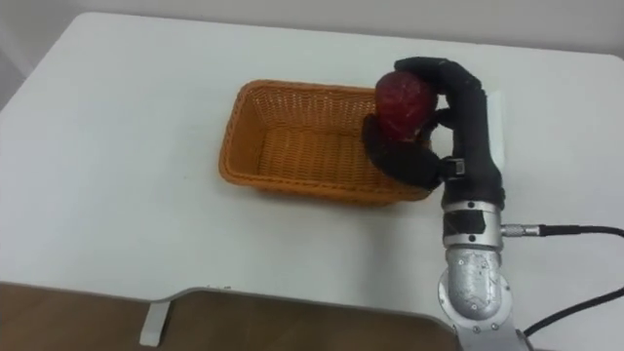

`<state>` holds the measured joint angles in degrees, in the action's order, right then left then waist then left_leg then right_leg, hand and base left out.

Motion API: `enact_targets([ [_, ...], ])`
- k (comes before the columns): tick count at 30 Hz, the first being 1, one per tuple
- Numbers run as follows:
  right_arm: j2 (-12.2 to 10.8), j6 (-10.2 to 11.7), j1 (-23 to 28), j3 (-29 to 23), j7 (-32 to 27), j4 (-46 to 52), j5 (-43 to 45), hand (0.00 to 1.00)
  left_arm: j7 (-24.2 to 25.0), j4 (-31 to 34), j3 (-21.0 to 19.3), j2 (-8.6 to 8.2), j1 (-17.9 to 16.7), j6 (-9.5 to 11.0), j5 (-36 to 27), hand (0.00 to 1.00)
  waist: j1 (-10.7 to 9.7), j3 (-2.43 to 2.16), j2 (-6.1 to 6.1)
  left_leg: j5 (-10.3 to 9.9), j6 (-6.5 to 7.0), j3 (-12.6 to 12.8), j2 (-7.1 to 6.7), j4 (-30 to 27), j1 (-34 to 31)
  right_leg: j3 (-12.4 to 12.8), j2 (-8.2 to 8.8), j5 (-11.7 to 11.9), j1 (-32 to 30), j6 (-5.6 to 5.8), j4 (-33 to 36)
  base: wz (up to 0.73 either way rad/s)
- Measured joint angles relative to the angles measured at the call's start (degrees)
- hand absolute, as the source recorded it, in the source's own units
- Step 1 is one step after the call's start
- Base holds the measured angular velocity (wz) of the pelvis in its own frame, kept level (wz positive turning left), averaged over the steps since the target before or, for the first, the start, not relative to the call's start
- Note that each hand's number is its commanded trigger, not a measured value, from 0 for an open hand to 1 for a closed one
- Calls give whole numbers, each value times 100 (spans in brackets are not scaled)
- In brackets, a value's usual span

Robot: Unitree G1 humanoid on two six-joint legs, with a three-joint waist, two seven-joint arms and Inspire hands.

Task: Pick and place apple

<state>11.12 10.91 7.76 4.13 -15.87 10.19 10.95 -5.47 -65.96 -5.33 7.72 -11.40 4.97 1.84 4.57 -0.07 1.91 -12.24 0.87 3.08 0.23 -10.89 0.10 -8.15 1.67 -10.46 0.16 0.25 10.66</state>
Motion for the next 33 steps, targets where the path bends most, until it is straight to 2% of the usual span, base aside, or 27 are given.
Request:
enact_targets([
  [6,-31,-51,0,185,317,2,160,0,1,-95,0,7,92,-4,-4,0,40,9,9,0,0,1,-2,3,4,6,0,0,0,0,3,0],
  [11,-41,-56,-11,260,610,2,327,0,-2,-94,1,9,107,-3,-2,0,41,36,9,0,0,-1,-2,7,-8,0,0,0,-8,0,0,0],
  [21,-173,-64,-35,249,717,1,364,0,-3,-71,2,11,140,-3,-5,0,22,27,26,0,0,0,-1,1,-51,-7,2,0,-46,0,-1,0],
  [24,-170,-64,-36,212,623,2,356,0,-15,-52,-9,15,136,-2,-3,0,22,13,48,0,0,1,0,0,-66,-10,3,0,-61,0,2,0],
  [28,-162,-63,-41,-129,310,2,271,0,-49,-45,-25,17,102,-1,-2,0,-13,3,63,0,1,-15,-9,-26,-53,-14,10,3,-34,5,-2,1],
  [33,-118,-32,-249,-965,-599,4,-58,0,-117,-49,-70,25,-18,14,-2,0,-170,3,65,0,1,-14,-8,-40,-13,-36,9,4,25,7,-4,0],
])
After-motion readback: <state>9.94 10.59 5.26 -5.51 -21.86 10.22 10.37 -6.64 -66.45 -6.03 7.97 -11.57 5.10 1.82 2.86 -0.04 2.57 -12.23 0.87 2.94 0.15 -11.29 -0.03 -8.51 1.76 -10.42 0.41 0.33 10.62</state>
